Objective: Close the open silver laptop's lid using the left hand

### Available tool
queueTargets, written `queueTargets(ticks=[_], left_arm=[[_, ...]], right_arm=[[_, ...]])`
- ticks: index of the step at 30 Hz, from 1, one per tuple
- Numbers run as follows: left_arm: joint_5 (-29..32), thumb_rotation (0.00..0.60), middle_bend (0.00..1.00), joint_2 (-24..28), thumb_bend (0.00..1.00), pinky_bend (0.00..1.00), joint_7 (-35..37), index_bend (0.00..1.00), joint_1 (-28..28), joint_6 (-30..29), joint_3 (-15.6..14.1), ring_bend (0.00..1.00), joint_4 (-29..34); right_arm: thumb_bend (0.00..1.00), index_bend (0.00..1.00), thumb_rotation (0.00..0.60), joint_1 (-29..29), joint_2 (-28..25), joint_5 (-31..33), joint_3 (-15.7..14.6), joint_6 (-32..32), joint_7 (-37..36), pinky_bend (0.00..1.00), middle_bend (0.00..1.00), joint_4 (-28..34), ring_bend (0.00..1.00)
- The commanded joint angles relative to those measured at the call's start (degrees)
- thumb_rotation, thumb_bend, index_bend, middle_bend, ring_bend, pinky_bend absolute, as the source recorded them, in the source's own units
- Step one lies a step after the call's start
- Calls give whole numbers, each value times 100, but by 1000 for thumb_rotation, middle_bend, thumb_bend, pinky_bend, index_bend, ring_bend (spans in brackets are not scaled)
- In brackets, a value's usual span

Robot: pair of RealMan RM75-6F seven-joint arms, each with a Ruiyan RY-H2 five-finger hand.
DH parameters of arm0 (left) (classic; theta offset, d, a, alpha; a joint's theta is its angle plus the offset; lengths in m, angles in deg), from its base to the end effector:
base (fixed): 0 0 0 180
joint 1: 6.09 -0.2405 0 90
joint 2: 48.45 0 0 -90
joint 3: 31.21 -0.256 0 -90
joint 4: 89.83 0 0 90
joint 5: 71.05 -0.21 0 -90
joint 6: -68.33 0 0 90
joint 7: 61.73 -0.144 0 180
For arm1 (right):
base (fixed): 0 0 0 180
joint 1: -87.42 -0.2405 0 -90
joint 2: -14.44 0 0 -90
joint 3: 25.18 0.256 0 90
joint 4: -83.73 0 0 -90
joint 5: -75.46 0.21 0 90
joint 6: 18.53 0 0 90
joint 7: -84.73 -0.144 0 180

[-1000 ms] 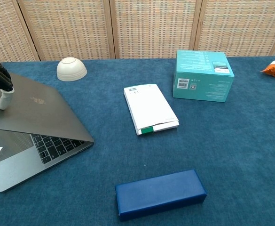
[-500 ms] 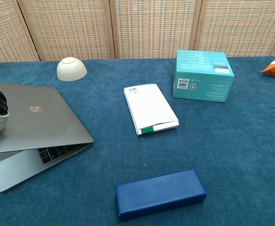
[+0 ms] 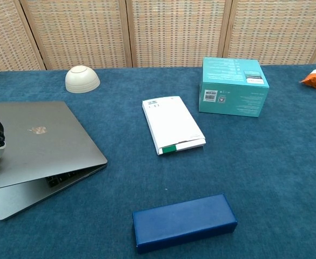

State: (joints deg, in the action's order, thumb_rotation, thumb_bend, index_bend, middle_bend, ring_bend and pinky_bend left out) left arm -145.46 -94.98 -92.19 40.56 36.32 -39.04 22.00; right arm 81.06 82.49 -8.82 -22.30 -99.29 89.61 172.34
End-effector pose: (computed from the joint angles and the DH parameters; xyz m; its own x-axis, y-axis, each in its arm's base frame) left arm -0.2064 0.2620 0.1104 0.9036 0.3612 0.2304 0.4255 -0.6936 -0.5812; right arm -0.3210 -0.1897 0.1346 0.4657 -0.0670 0.8824 -0.8846 -0.0070 0.4663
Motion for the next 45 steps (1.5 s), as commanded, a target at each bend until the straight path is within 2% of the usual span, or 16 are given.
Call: queueTargets(ticks=[1, 21, 45], left_arm=[[22, 600, 336, -48, 1000, 171, -39, 364, -19, -4, -32, 208, -32], [355, 600, 341, -497, 1000, 175, -637, 371, -73, -35, -358, 210, -308], [666, 600, 341, -843, 1000, 175, -713, 372, -86, -197, -549, 211, -603]], right_arm=[[37, 142, 600, -2, 0, 7, 3, 6, -5, 0, 0, -4, 0], [39, 142, 600, -6, -5, 14, 1, 23, -17, 0, 0, 3, 0], [39, 142, 600, -5, 6, 9, -4, 18, 5, 0, 0, 13, 0]])
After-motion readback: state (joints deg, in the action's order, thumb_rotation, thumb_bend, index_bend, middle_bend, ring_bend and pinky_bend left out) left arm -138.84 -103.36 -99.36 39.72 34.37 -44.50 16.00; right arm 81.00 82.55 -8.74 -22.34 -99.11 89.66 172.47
